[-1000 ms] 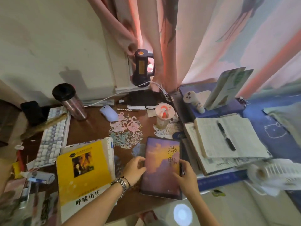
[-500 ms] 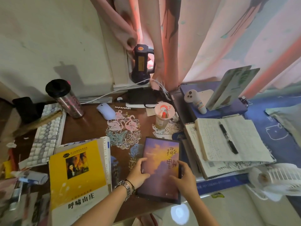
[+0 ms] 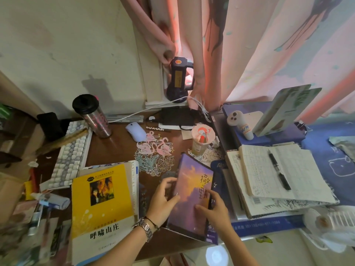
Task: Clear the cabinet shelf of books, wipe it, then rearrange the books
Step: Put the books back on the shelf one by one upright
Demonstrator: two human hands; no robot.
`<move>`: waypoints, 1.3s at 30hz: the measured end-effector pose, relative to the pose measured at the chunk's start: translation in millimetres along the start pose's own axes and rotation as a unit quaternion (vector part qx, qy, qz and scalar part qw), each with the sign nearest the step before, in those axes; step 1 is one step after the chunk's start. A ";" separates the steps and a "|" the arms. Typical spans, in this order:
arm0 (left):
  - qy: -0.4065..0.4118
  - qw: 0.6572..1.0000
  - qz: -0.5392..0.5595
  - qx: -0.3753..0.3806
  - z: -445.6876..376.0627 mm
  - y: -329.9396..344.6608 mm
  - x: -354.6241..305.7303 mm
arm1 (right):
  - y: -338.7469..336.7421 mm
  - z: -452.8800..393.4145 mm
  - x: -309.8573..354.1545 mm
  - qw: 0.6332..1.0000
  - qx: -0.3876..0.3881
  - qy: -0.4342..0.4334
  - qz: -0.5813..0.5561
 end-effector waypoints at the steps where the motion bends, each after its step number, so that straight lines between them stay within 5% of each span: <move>1: 0.016 1.000 0.003 -0.005 1.4 -0.4 -8.6 | 2.9 0.0 0.7 1.000 0.014 -0.003 -0.020; 9: 0.115 0.989 -0.087 -0.019 17.4 7.7 -57.8 | 8.6 14.9 14.8 0.989 0.099 -0.021 -0.108; 18: 0.039 0.997 0.037 0.060 27.7 21.2 -53.5 | -12.6 23.5 71.5 0.967 0.039 -0.101 -0.230; 29: -0.068 0.985 0.088 0.134 24.6 21.4 -22.4 | -12.7 27.1 101.4 0.987 -0.097 -0.130 -0.001; 39: -0.077 0.980 0.110 0.148 23.4 21.6 -11.0 | -7.4 31.0 111.6 0.985 -0.092 -0.098 0.109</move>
Point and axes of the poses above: each hand's wrist, its own z-axis away from the middle knuckle, its own y-axis out of the palm, x = y × z, the point moved 6 cm from there along -z, towards the middle knuckle, and after that the axes turned 4 degrees about -y, right-handed, at the moved point
